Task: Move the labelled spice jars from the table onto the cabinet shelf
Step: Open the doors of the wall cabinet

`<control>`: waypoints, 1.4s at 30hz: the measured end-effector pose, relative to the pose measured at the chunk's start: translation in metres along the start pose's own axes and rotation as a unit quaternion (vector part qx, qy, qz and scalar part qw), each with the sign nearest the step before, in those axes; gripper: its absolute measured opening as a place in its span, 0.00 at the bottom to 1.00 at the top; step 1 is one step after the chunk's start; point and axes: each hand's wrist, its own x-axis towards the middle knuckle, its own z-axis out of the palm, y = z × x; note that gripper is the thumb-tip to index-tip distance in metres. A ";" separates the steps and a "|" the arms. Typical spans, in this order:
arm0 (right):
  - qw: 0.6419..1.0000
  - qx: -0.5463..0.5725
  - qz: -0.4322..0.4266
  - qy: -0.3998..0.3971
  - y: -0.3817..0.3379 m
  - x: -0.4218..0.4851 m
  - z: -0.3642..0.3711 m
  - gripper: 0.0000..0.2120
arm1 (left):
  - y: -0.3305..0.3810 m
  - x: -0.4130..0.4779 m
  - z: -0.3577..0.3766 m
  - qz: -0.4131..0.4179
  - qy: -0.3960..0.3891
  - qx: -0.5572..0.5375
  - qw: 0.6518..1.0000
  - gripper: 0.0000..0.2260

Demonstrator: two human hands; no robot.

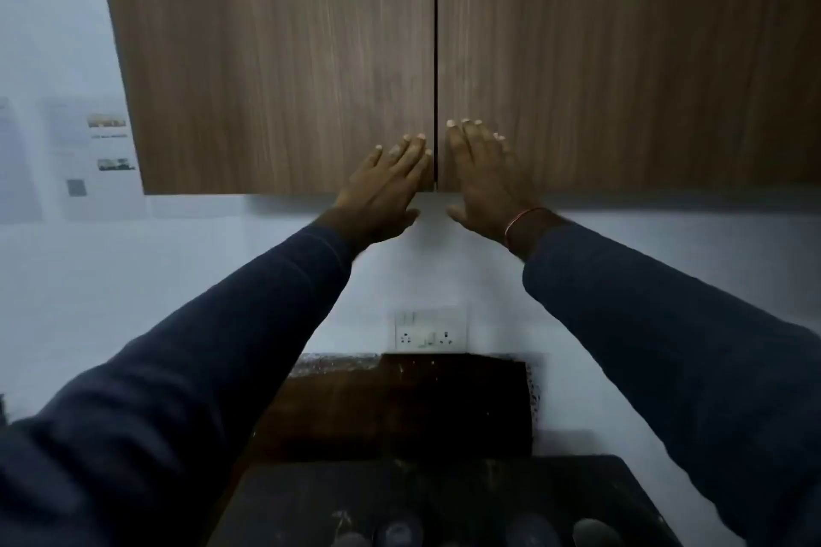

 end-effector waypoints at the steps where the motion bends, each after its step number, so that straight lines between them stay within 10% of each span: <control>1: 1.000 0.004 0.013 -0.009 -0.002 0.005 0.007 0.52 | -0.003 0.005 0.008 0.001 0.001 -0.009 1.000 0.38; 11: 0.997 -0.056 0.026 -0.044 0.010 0.038 0.056 0.60 | -0.010 0.041 0.062 -0.012 0.027 -0.053 0.998 0.35; 18: 0.997 -0.074 0.024 -0.001 0.007 0.042 0.070 0.36 | -0.010 0.042 0.059 -0.013 0.015 -0.060 0.998 0.37; 24: 0.995 -0.093 0.019 -0.007 0.002 0.036 0.058 0.37 | -0.003 0.047 0.037 -0.049 -0.078 -0.156 0.984 0.39; 29: 0.996 -0.080 0.006 0.032 0.006 0.018 0.038 0.37 | 0.018 0.044 0.006 -0.143 0.006 -0.562 0.815 0.11; 34: 0.995 -0.019 -0.082 0.060 0.030 -0.013 0.002 0.38 | 0.039 0.046 -0.009 -0.277 0.104 -0.740 0.604 0.10; 42: 0.926 0.233 0.104 0.279 0.043 -0.037 -0.108 0.32 | 0.115 0.034 -0.095 -0.077 0.082 -0.815 0.569 0.12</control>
